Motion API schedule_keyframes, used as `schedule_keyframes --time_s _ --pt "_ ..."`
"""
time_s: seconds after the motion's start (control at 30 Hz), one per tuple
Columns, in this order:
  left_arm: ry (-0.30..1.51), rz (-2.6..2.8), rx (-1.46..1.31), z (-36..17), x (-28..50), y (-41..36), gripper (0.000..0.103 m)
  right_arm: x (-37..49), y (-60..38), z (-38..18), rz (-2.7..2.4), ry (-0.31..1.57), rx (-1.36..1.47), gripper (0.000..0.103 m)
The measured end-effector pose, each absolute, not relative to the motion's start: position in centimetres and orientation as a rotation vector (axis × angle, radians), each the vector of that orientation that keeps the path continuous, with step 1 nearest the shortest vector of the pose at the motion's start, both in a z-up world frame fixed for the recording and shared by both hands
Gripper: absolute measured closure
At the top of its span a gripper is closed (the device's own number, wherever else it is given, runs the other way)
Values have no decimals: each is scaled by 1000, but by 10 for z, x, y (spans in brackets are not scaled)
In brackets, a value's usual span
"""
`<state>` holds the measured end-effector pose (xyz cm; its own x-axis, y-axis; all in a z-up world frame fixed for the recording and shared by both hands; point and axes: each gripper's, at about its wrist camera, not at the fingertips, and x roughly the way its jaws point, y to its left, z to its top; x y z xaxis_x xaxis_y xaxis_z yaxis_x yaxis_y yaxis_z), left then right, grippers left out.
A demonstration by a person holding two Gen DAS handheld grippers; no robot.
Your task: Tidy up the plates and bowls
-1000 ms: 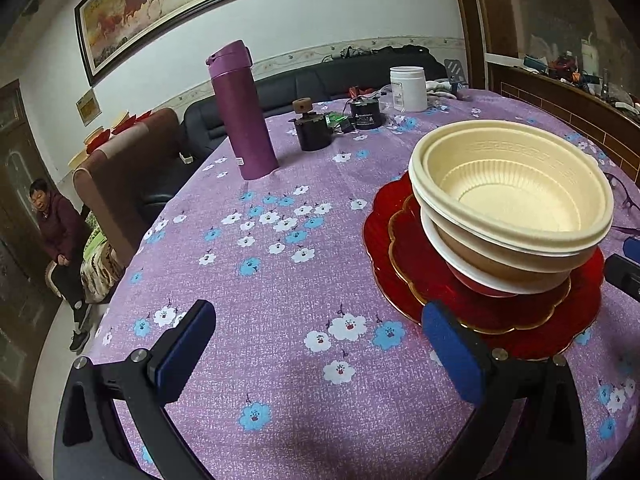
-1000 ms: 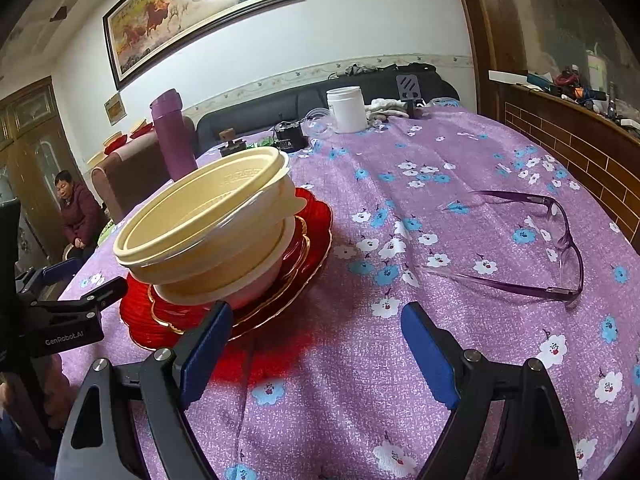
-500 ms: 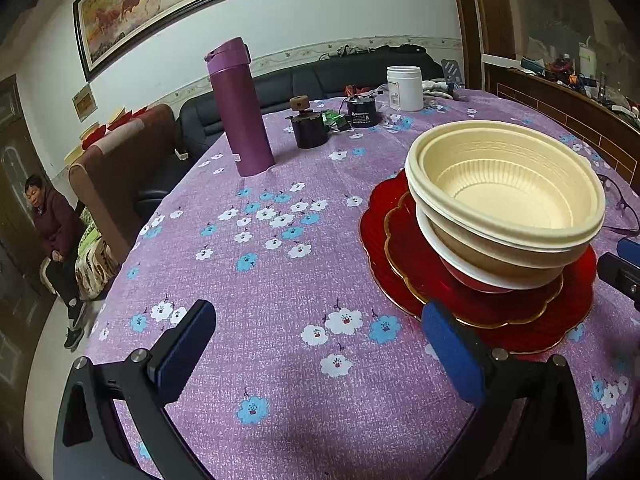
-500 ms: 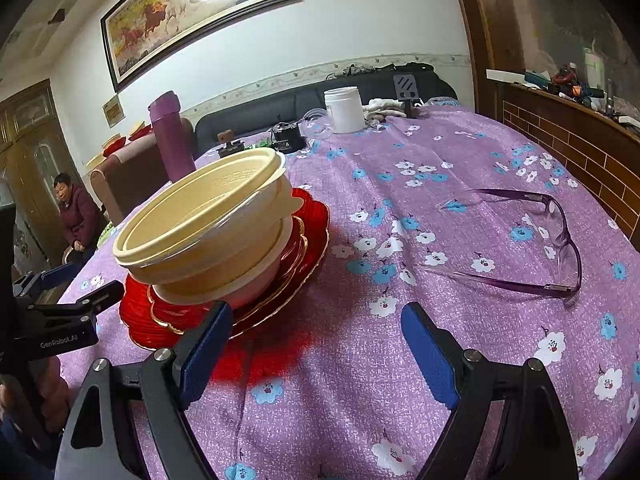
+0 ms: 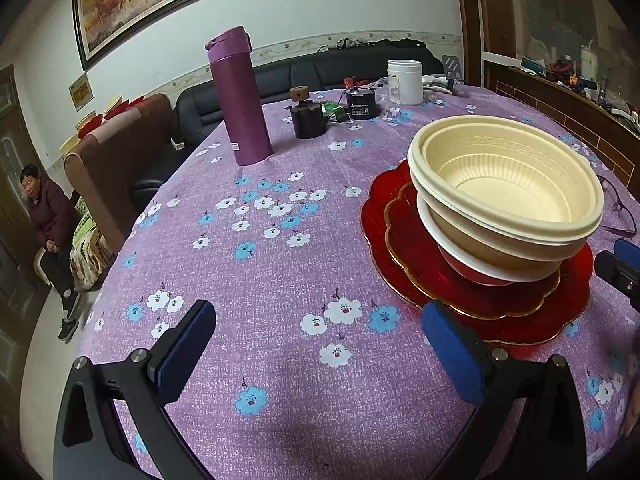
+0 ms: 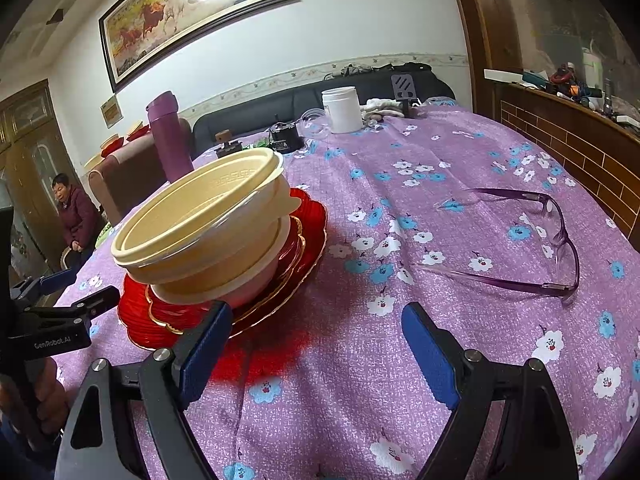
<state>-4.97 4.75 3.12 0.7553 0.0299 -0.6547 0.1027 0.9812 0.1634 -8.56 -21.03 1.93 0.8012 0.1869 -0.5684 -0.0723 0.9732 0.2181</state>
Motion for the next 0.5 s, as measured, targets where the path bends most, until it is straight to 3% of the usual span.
schedule_keyframes --time_s 0.5 --pt "724 -94 168 36 -54 53 0 -85 -211 19 134 627 191 13"
